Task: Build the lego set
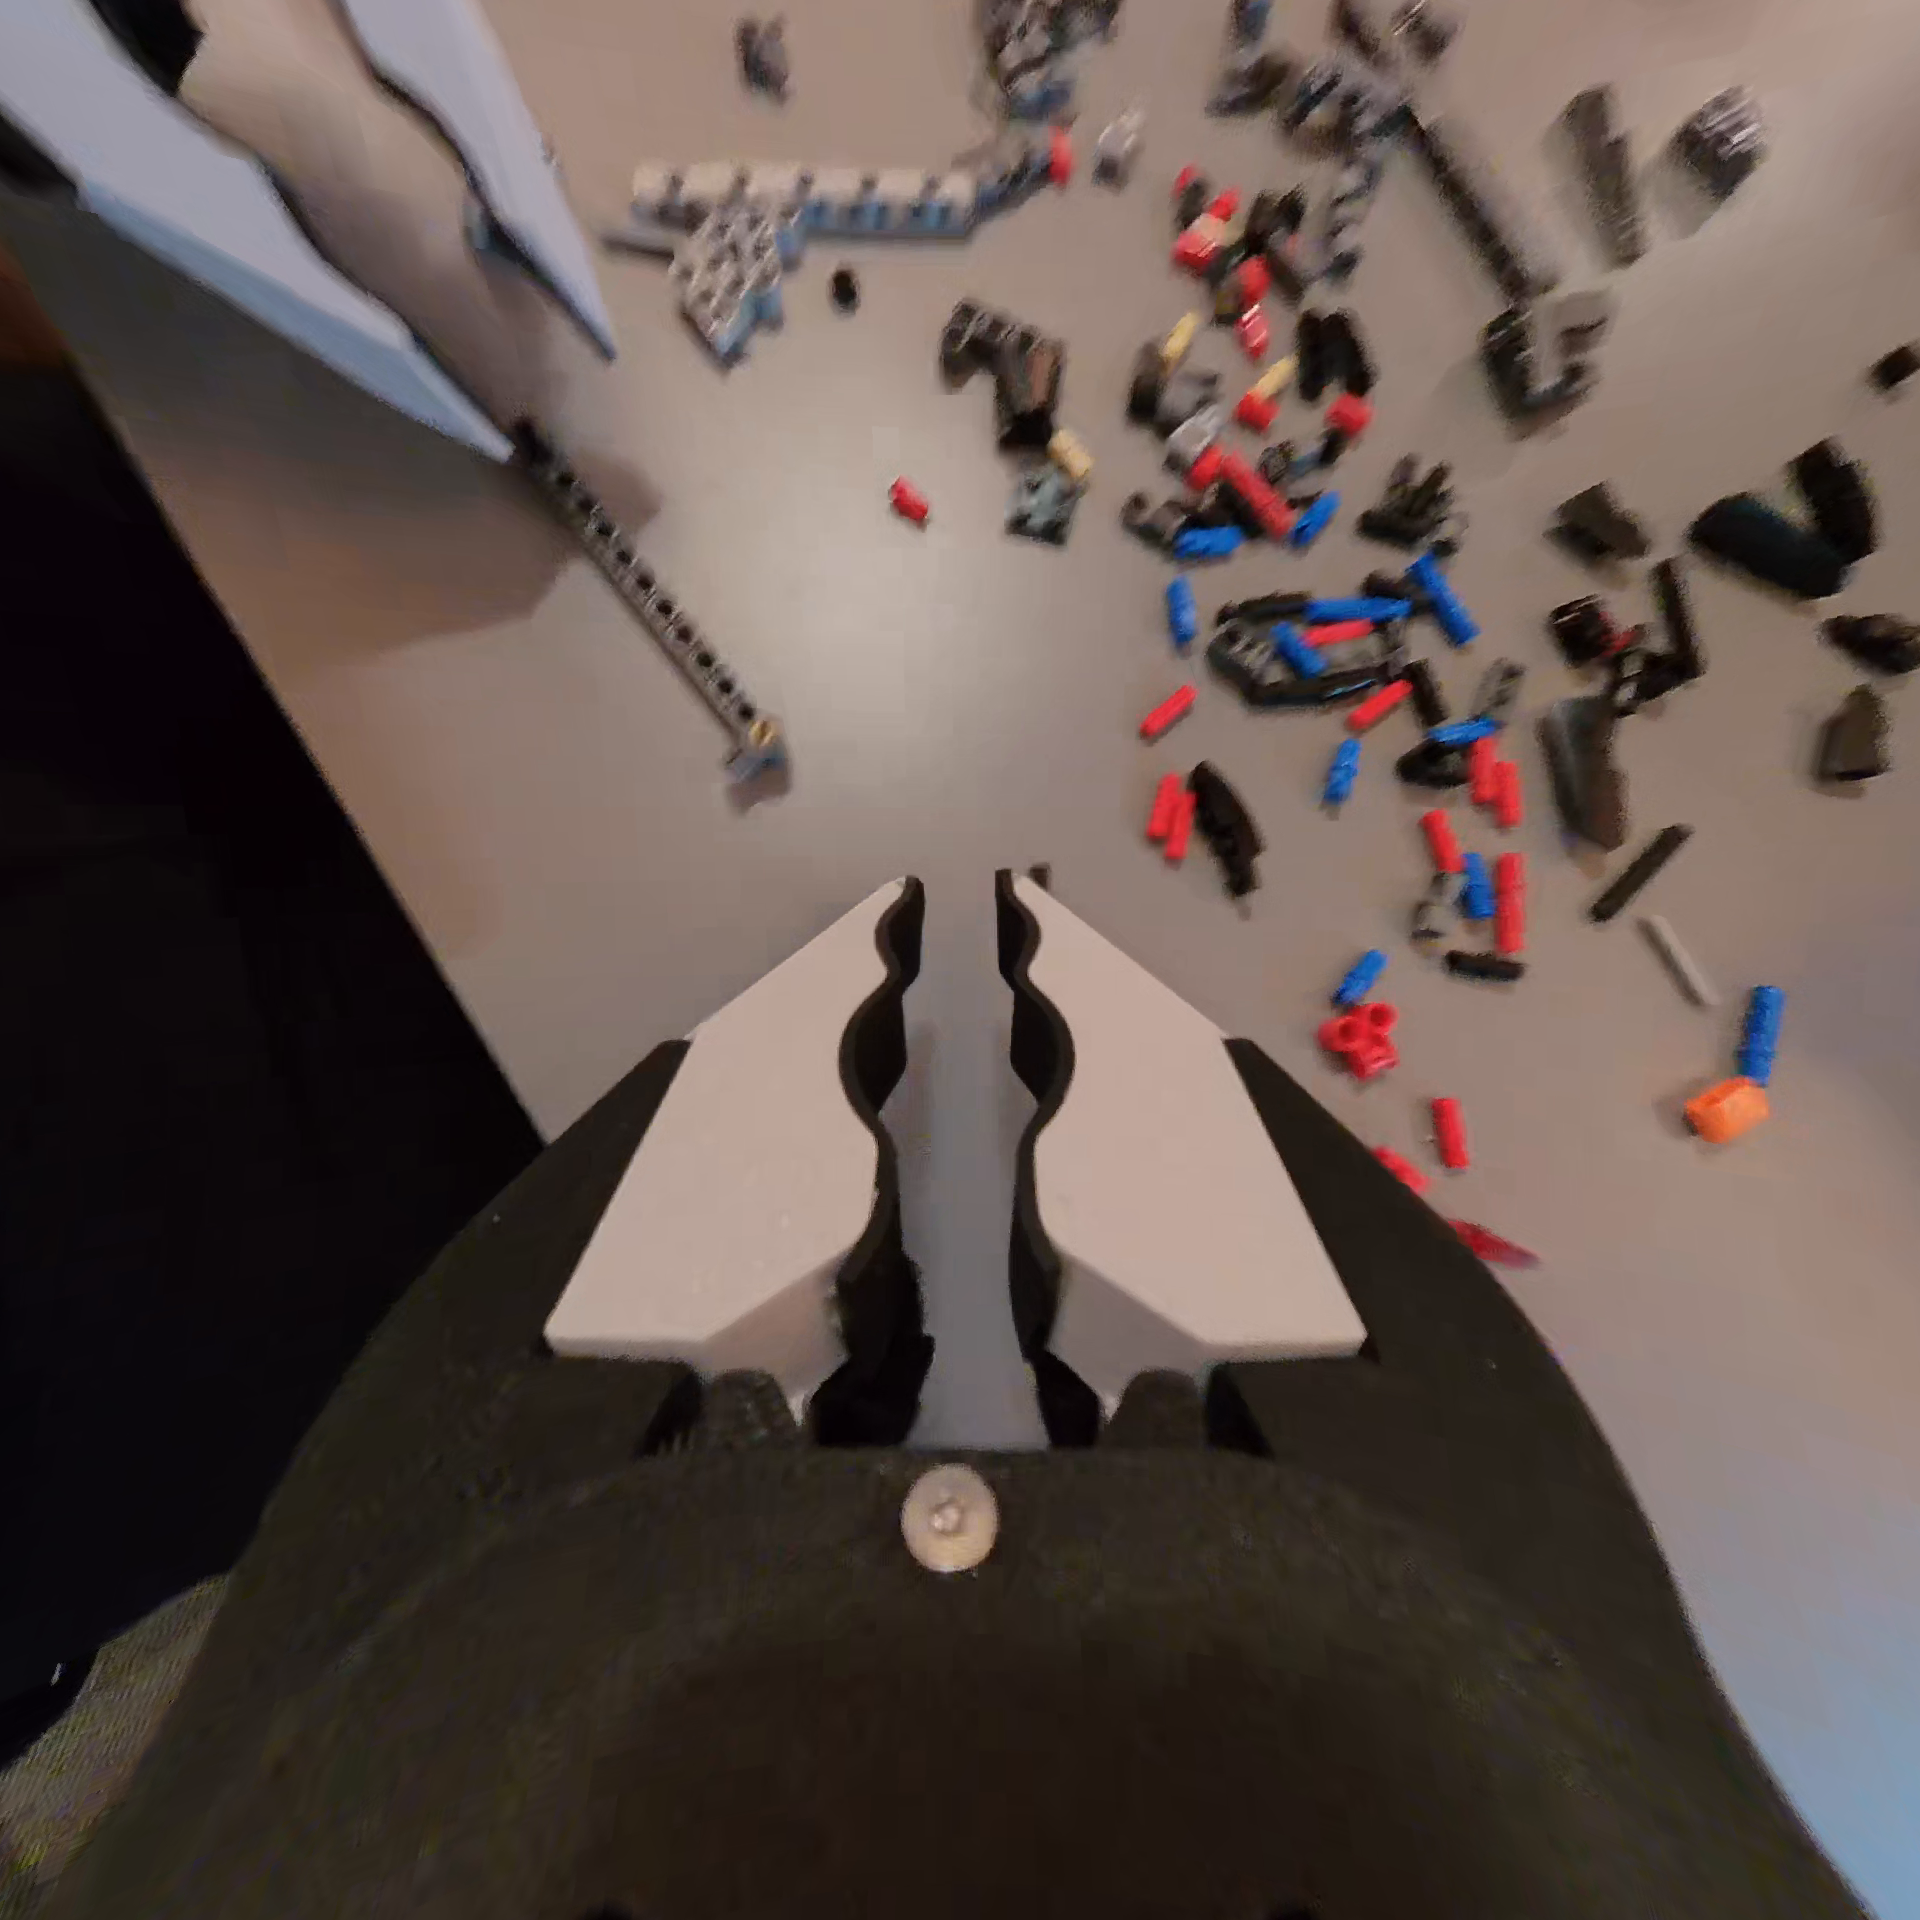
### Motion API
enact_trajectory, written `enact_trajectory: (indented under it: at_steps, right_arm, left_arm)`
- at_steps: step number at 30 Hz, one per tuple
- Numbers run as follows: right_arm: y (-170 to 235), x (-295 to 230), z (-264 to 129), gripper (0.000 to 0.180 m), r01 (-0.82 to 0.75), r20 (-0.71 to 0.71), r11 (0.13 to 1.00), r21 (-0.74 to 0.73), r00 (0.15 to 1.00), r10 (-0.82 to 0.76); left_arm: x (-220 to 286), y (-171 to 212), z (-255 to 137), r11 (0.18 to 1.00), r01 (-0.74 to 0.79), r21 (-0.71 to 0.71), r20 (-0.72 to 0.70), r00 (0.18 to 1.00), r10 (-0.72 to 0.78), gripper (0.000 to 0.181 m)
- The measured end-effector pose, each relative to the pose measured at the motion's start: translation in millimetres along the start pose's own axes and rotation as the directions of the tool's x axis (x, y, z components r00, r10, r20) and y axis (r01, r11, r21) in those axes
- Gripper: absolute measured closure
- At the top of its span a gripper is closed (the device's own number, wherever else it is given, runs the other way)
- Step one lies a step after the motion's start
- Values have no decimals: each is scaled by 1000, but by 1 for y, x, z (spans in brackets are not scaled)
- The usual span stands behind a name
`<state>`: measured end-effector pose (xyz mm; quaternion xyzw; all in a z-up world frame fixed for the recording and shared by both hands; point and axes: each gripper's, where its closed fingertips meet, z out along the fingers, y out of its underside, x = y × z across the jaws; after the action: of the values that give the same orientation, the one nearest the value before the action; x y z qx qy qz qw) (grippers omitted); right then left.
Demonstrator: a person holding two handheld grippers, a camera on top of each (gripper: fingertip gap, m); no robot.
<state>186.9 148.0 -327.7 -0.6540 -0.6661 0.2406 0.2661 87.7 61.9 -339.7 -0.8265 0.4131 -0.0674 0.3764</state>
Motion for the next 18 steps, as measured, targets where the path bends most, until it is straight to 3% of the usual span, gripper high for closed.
enact_trajectory:
  at_steps: [9,18]
  right_arm:
    - [-27,17,33,170,12,-1,1000,-15,1000,-12]
    - [-22,28,21,172,-15,-21,1000,-2,1000,15]
  left_arm:
    - [-3,4,-8,1000,4,8,31,1000,-4,158]
    - [-20,-1,-2,999,30,38,58,998,-32,161]
